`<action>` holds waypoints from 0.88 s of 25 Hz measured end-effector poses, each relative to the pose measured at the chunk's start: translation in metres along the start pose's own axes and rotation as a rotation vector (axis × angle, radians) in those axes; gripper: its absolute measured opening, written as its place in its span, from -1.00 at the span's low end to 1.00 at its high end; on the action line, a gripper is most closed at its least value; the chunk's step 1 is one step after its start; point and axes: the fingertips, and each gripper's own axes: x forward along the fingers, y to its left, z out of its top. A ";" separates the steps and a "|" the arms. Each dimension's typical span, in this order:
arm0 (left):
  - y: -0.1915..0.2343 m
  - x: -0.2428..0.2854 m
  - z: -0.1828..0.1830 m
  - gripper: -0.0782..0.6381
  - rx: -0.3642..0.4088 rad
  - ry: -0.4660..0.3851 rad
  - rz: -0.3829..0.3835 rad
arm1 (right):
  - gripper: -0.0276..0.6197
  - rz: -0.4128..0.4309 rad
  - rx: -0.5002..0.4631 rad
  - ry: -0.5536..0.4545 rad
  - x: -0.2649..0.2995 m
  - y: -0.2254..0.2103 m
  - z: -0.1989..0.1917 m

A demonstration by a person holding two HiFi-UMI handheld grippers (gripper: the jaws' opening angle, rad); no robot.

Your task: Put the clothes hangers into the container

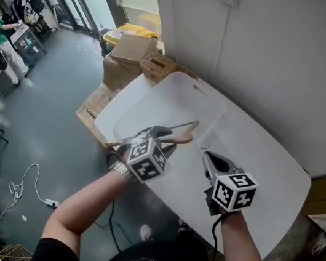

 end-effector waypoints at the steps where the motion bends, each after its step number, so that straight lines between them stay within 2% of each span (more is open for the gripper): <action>1: -0.001 -0.002 -0.001 -0.33 0.010 -0.003 0.006 | -0.91 -0.001 -0.001 -0.002 0.000 0.002 -0.001; 11: -0.010 -0.033 -0.011 -0.32 0.150 -0.059 0.068 | -0.91 -0.006 -0.011 -0.007 -0.002 0.031 -0.011; 15: -0.011 -0.056 -0.018 -0.34 0.113 -0.087 0.100 | -0.91 -0.001 -0.022 -0.014 -0.006 0.049 -0.011; 20: -0.013 -0.086 -0.024 -0.67 0.012 -0.149 0.139 | -0.91 0.012 -0.039 -0.018 -0.005 0.070 -0.016; 22: -0.017 -0.098 -0.026 -0.72 -0.036 -0.176 0.140 | -0.91 0.015 -0.045 -0.021 -0.006 0.081 -0.018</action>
